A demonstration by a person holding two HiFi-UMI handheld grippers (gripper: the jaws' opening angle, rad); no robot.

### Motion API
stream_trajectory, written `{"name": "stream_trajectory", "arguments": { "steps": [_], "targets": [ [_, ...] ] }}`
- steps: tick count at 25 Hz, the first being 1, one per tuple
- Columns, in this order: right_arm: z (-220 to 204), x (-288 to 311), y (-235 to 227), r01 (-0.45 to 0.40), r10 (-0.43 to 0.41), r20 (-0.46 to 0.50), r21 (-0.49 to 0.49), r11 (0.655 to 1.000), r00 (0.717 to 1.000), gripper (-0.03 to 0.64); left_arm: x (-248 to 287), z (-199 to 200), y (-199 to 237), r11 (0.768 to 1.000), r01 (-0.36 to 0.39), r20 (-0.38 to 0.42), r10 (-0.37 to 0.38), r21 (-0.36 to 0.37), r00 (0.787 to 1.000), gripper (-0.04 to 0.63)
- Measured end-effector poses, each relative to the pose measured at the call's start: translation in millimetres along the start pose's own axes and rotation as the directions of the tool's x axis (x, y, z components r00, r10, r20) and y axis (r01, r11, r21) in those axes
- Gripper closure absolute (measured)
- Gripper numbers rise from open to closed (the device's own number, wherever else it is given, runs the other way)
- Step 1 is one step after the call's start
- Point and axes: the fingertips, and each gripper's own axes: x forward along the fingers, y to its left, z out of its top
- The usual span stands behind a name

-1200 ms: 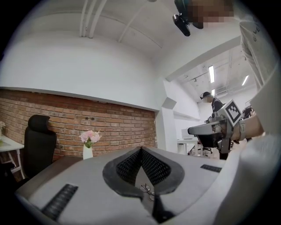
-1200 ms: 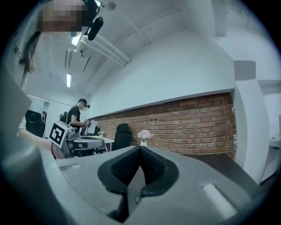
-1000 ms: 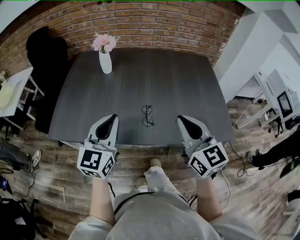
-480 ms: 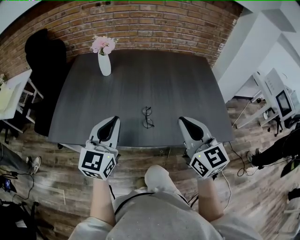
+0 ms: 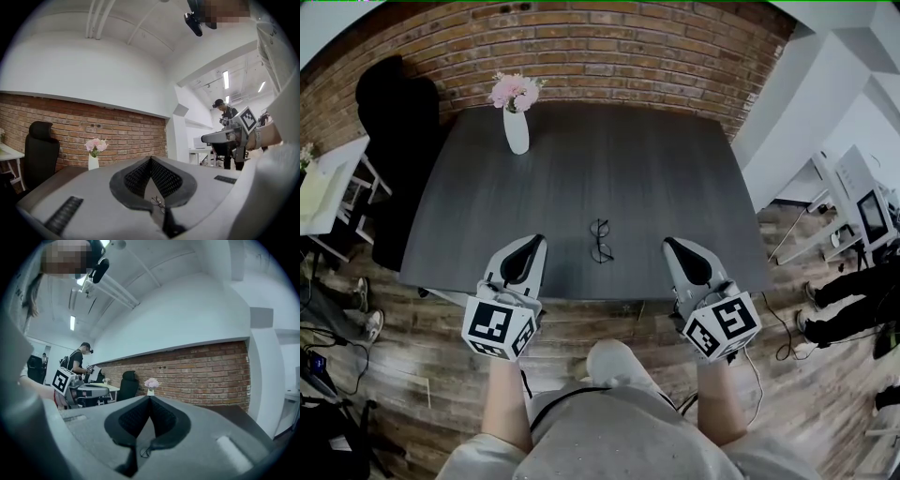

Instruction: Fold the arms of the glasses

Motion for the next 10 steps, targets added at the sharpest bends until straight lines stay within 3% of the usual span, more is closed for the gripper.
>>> {"name": "stream_trajectory", "arguments": {
  "steps": [10],
  "targets": [
    [-0.5,15.9,-10.9,0.0,-0.001,0.018,0.03,1.0,1.0,0.615,11.4,-1.8,12.6,1.0,-0.009,-0.001,0.009,-0.001,1.0,0.597]
  ]
}}
